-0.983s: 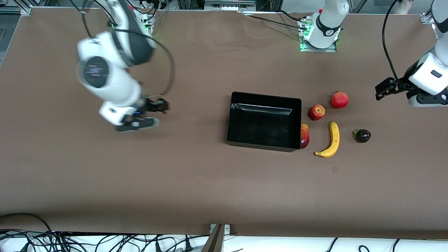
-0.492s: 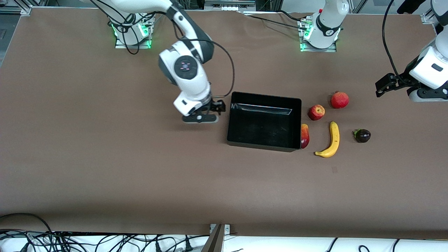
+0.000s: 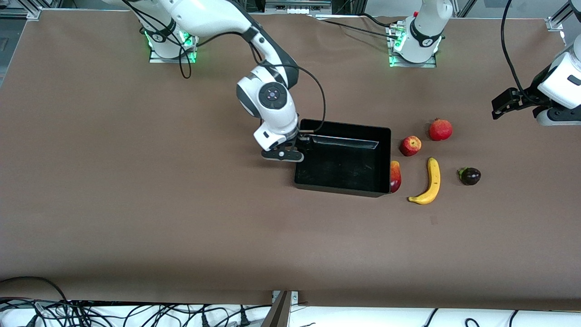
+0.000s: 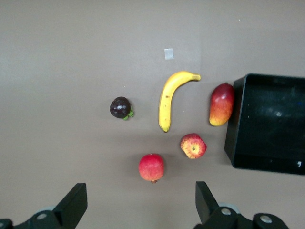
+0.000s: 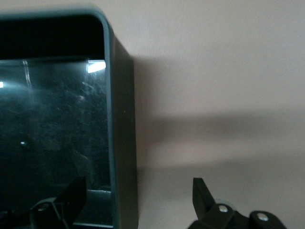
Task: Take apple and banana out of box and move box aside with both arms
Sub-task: 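Lower the right gripper onto the tray rim and grip it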
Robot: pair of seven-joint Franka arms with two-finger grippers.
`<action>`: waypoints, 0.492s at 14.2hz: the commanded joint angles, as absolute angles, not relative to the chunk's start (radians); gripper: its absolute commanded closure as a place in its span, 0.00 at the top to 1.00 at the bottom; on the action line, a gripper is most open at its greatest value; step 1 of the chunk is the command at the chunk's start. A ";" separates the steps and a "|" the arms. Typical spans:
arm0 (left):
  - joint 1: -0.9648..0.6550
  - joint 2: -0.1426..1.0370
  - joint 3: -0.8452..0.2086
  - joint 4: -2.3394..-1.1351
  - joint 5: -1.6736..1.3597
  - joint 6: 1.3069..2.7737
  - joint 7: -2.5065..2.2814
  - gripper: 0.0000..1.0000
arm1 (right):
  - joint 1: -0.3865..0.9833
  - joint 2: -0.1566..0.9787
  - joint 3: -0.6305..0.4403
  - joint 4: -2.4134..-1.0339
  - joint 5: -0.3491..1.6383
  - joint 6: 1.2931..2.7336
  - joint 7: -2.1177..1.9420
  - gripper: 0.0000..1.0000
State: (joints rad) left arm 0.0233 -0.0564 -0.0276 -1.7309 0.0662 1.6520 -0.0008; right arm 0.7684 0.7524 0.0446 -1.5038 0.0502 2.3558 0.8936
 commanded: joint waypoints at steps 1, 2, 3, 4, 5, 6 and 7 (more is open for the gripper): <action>0.070 -0.063 -0.015 -1.718 0.035 1.625 0.101 1.00 | 0.796 0.825 0.025 -1.425 0.049 2.359 0.920 0.83; 0.077 -0.064 -0.017 -1.717 0.020 1.623 0.115 1.00 | 0.796 0.825 0.025 -1.425 0.049 2.358 0.913 0.55; 0.078 -0.069 -0.017 -1.715 0.018 1.612 0.120 1.00 | 0.796 0.822 0.025 -1.425 0.051 2.350 0.907 0.25; 0.077 -0.081 -0.020 -1.715 0.018 1.599 0.114 1.00 | 0.795 0.818 0.025 -1.425 0.052 2.347 0.902 0.00; 0.077 -0.084 -0.023 -1.717 0.018 1.592 0.114 1.00 | 0.792 0.816 0.025 -1.425 0.051 2.341 0.897 0.00; 0.077 -0.084 -0.023 -1.717 0.018 1.583 0.112 1.00 | 0.790 0.816 0.025 -1.425 0.048 2.332 0.894 0.00; 0.077 -0.084 -0.023 -1.717 0.018 1.583 0.110 1.00 | 0.782 0.808 0.023 -1.425 0.046 2.320 0.884 0.00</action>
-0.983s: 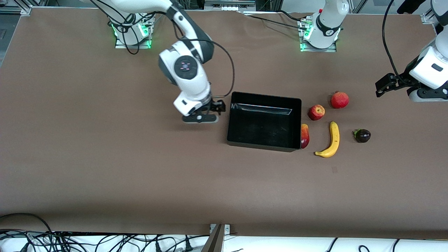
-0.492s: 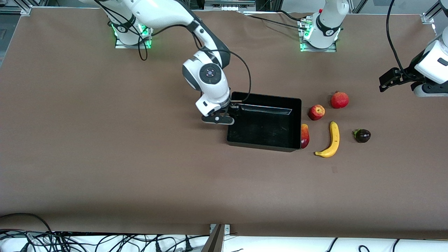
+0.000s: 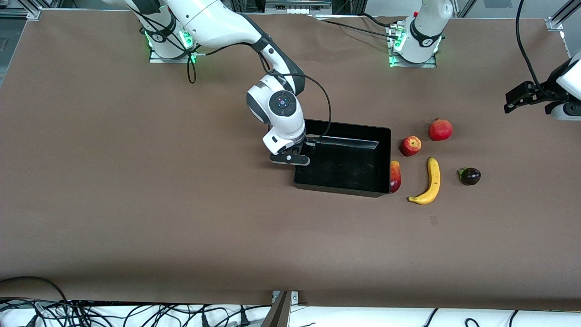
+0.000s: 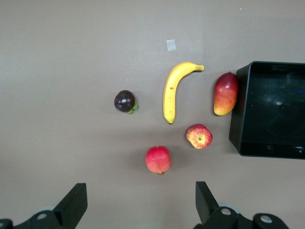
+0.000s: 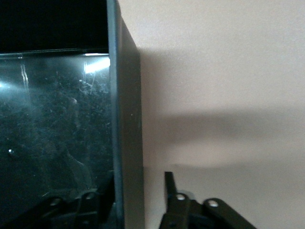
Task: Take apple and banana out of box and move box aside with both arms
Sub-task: 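Lower the right gripper onto the tray rim and grip it, then drag the black tray across the table away from the fruits with the right gripper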
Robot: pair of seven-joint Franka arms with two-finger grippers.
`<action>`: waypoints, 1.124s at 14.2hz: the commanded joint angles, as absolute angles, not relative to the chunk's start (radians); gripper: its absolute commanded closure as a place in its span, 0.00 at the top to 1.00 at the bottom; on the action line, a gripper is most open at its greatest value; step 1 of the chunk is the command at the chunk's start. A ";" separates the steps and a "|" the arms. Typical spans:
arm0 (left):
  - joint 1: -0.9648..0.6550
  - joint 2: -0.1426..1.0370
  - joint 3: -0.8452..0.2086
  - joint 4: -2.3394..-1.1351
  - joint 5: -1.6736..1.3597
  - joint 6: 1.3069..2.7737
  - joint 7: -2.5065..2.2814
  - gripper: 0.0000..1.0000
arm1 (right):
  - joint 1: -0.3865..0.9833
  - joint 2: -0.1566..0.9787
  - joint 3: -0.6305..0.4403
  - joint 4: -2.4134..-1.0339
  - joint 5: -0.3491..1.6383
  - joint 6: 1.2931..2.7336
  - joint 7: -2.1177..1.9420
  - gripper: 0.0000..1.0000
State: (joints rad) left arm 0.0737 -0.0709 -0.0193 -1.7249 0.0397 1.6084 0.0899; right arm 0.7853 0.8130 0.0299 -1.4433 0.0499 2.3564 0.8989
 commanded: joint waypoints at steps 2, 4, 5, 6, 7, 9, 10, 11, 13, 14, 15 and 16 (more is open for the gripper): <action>0.077 -0.083 -0.023 -1.715 0.018 1.585 0.107 1.00 | 0.766 0.789 0.015 -1.425 0.046 2.271 0.800 0.00; 0.077 -0.081 -0.023 -1.717 0.018 1.585 0.107 1.00 | 0.753 0.747 -0.003 -1.425 0.046 2.225 0.741 0.00; 0.077 -0.081 -0.023 -1.715 0.018 1.585 0.106 1.00 | 0.744 0.730 -0.012 -1.425 0.046 2.195 0.712 0.00; 0.077 -0.081 -0.023 -1.715 0.018 1.585 0.107 1.00 | 0.726 0.712 -0.015 -1.425 0.048 2.165 0.671 0.00; 0.077 -0.081 -0.023 -1.717 0.018 1.585 0.107 1.00 | 0.700 0.695 -0.017 -1.425 0.054 2.139 0.617 0.00; 0.077 -0.080 -0.023 -1.715 0.023 1.588 0.106 1.00 | 0.620 0.657 -0.017 -1.425 0.060 2.064 0.508 0.00; 0.077 -0.080 -0.023 -1.715 0.025 1.589 0.106 1.00 | 0.583 0.640 -0.017 -1.425 0.061 2.028 0.442 0.00; 0.077 -0.080 -0.021 -1.713 0.026 1.591 0.106 1.00 | 0.542 0.624 -0.017 -1.425 0.061 1.995 0.376 0.00; 0.077 -0.080 -0.020 -1.710 0.029 1.589 0.112 1.00 | 0.477 0.603 -0.018 -1.425 0.061 1.948 0.255 0.00; 0.077 -0.081 -0.015 -1.710 0.029 1.585 0.121 1.00 | 0.451 0.595 -0.020 -1.425 0.060 1.938 0.203 0.00; 0.077 -0.081 -0.012 -1.710 0.031 1.583 0.123 1.00 | 0.422 0.594 -0.021 -1.425 0.060 1.921 0.161 0.00; 0.078 -0.081 -0.011 -1.710 0.032 1.583 0.120 1.00 | 0.385 0.591 -0.028 -1.425 0.060 1.910 0.117 0.00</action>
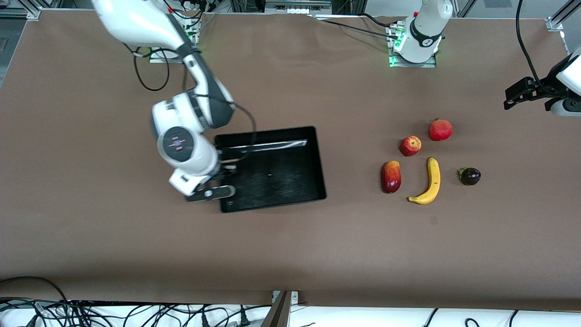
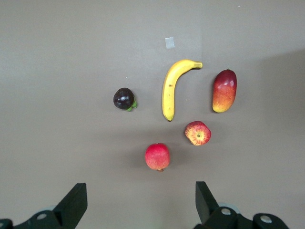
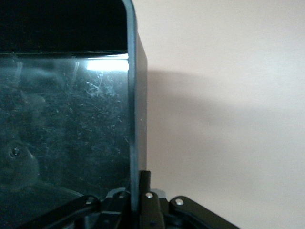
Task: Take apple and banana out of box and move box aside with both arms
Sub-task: 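Drag the black tray across the table away from the fruits with the right gripper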
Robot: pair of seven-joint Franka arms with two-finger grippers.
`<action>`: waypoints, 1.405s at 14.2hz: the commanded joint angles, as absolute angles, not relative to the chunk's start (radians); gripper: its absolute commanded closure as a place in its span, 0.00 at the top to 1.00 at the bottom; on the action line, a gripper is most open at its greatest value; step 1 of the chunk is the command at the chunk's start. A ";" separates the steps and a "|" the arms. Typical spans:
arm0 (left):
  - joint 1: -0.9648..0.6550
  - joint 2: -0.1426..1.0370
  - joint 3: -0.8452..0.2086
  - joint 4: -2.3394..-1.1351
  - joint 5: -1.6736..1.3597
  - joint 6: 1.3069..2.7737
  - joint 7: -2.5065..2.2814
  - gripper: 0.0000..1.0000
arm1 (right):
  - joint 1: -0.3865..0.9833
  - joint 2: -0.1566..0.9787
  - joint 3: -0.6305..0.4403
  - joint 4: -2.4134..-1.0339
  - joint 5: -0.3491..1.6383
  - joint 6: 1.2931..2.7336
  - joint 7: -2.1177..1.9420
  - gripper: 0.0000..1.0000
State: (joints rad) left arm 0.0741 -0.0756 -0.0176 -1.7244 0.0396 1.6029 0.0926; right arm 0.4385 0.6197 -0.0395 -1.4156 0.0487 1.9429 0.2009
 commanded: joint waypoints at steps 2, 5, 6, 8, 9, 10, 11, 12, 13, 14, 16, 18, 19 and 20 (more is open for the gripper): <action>0.083 -0.080 -0.008 -1.709 0.046 1.591 0.120 1.00 | 0.324 0.589 -0.031 -1.437 0.060 1.905 0.026 0.00; 0.086 -0.077 -0.008 -1.701 0.060 1.592 0.114 1.00 | 0.237 0.572 -0.038 -1.494 0.061 1.905 0.003 0.00; 0.084 -0.074 -0.011 -1.701 0.061 1.592 0.115 1.00 | 0.213 0.565 -0.044 -1.523 0.061 1.916 0.002 0.00; 0.084 -0.074 -0.020 -1.700 0.060 1.592 0.115 1.00 | 0.183 0.548 -0.060 -1.572 0.060 1.943 -0.026 0.00; 0.083 -0.074 -0.021 -1.700 0.060 1.592 0.120 1.00 | 0.180 0.529 -0.070 -1.618 0.060 1.978 -0.040 0.00; 0.078 -0.072 -0.023 -1.700 0.061 1.592 0.123 1.00 | 0.179 0.503 -0.095 -1.685 0.061 2.044 -0.072 0.00; 0.078 -0.074 -0.023 -1.700 0.061 1.591 0.124 1.00 | 0.179 0.488 -0.112 -1.748 0.061 2.109 -0.107 0.00; 0.078 -0.074 -0.023 -1.700 0.061 1.591 0.124 1.00 | 0.175 0.480 -0.135 -1.800 0.061 2.168 -0.124 0.00; 0.078 -0.075 -0.023 -1.700 0.061 1.589 0.124 1.00 | 0.170 0.476 -0.147 -1.837 0.063 2.215 -0.133 0.00; 0.075 -0.075 -0.023 -1.700 0.061 1.588 0.124 1.00 | 0.152 0.476 -0.155 -1.870 0.063 2.248 -0.135 0.00; 0.074 -0.074 -0.023 -1.698 0.061 1.588 0.124 1.00 | 0.117 0.476 -0.155 -1.910 0.077 2.264 -0.135 0.00; 0.074 -0.074 -0.021 -1.700 0.061 1.588 0.124 1.00 | 0.112 0.477 -0.156 -1.931 0.109 2.267 -0.130 0.00; 0.074 -0.074 -0.021 -1.700 0.061 1.588 0.124 1.00 | 0.109 0.477 -0.156 -1.945 0.115 2.269 -0.117 0.00; 0.074 -0.074 -0.021 -1.698 0.061 1.589 0.124 1.00 | 0.107 0.477 -0.156 -1.954 0.118 2.269 -0.101 0.00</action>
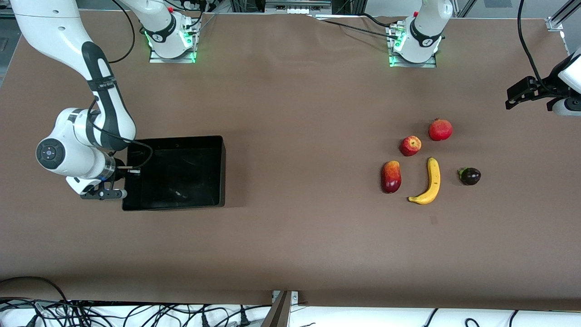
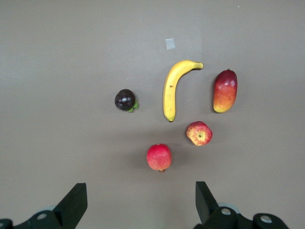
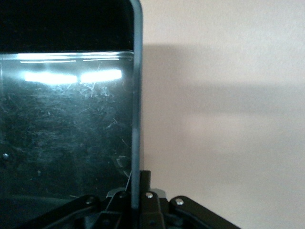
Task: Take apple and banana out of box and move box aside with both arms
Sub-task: 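Open the right gripper and draw it back from the tray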
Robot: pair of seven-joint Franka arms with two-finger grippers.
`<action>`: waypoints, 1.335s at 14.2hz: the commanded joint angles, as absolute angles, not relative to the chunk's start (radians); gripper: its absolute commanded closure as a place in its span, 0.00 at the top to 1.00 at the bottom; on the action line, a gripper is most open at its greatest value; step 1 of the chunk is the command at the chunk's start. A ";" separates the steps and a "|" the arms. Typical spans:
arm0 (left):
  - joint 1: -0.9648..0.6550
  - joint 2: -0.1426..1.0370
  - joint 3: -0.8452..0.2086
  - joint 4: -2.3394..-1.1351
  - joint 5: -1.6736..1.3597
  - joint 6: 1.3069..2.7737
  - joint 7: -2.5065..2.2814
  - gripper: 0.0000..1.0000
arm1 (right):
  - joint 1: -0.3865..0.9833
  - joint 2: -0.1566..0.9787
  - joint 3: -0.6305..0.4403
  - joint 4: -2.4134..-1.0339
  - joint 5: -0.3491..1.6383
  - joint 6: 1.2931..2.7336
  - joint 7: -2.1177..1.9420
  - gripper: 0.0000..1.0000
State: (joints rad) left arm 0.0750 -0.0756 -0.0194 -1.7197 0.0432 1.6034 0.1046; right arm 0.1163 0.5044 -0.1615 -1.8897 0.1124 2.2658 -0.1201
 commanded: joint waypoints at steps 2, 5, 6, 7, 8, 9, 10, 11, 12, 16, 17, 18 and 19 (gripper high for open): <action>0.074 -0.074 -0.023 -1.698 0.061 1.591 0.120 1.00 | 0.107 0.477 -0.158 -1.963 0.121 2.269 -0.094 0.00; 0.072 -0.075 -0.041 -1.698 0.061 1.589 0.107 1.00 | 0.107 0.476 -0.160 -1.962 0.121 2.266 -0.094 0.29; 0.072 -0.075 -0.044 -1.698 0.061 1.589 0.106 1.00 | 0.107 0.474 -0.158 -1.954 0.121 2.260 -0.094 0.62; 0.072 -0.075 -0.048 -1.698 0.061 1.588 0.095 1.00 | 0.109 0.456 -0.158 -1.947 0.121 2.258 -0.094 0.92; 0.072 -0.075 -0.048 -1.698 0.061 1.588 0.086 1.00 | 0.109 0.437 -0.155 -1.944 0.121 2.257 -0.094 1.00; 0.071 -0.075 -0.048 -1.697 0.061 1.588 0.084 1.00 | 0.110 0.408 -0.153 -1.941 0.121 2.255 -0.095 1.00; 0.069 -0.075 -0.049 -1.695 0.061 1.588 0.084 1.00 | 0.112 0.388 -0.152 -1.928 0.118 2.255 -0.110 1.00; 0.069 -0.074 -0.048 -1.695 0.061 1.589 0.086 1.00 | 0.113 0.374 -0.150 -1.904 0.118 2.250 -0.129 1.00; 0.071 -0.074 -0.048 -1.692 0.063 1.589 0.086 1.00 | 0.114 0.358 -0.150 -1.870 0.117 2.223 -0.147 1.00; 0.069 -0.071 -0.054 -1.671 0.063 1.588 0.086 1.00 | 0.130 0.330 -0.141 -1.602 0.120 1.879 -0.134 1.00; 0.069 -0.069 -0.058 -1.671 0.063 1.588 0.086 1.00 | 0.136 0.331 -0.143 -1.529 0.118 1.794 -0.127 1.00; 0.069 -0.069 -0.058 -1.671 0.063 1.588 0.086 1.00 | 0.135 0.331 -0.147 -1.472 0.118 1.729 -0.141 1.00; 0.069 -0.071 -0.058 -1.671 0.061 1.586 0.086 1.00 | 0.135 0.331 -0.147 -1.432 0.121 1.671 -0.141 1.00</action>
